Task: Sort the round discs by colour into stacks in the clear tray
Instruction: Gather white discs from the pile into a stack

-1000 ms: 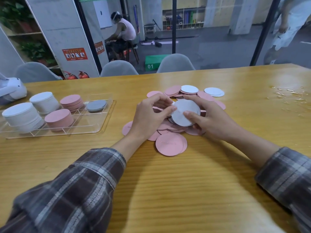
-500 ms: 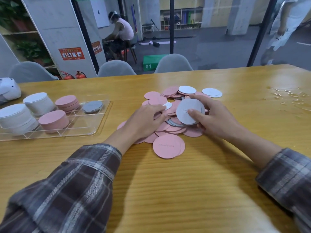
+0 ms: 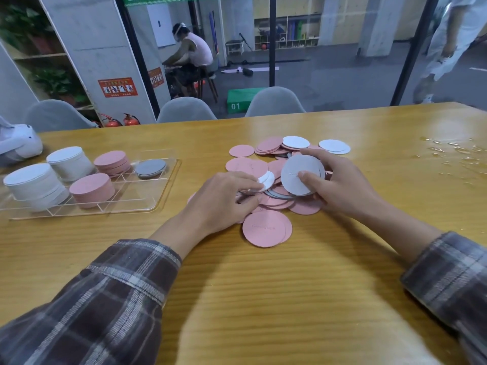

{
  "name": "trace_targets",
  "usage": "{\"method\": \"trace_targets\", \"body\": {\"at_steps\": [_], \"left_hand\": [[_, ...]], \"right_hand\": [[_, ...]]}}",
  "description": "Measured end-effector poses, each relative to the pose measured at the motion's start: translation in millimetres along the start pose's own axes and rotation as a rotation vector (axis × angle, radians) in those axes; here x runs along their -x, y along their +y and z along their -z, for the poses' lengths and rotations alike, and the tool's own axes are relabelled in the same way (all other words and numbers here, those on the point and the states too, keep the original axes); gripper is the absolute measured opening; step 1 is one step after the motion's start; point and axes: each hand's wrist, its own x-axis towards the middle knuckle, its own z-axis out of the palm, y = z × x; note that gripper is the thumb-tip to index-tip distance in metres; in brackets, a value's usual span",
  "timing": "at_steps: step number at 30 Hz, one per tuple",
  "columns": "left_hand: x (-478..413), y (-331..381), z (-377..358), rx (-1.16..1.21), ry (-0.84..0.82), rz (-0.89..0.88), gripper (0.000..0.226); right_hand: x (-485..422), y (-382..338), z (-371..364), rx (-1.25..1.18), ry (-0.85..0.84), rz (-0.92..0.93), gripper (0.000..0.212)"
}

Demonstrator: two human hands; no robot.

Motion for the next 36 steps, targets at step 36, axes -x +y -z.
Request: {"method": "trace_targets", "body": {"at_steps": [36], "left_hand": [[-4, 1, 3, 0.154, 0.077, 0.205, 0.033]], "right_hand": [[3, -2, -8, -0.035, -0.012, 0.081, 0.047]]}}
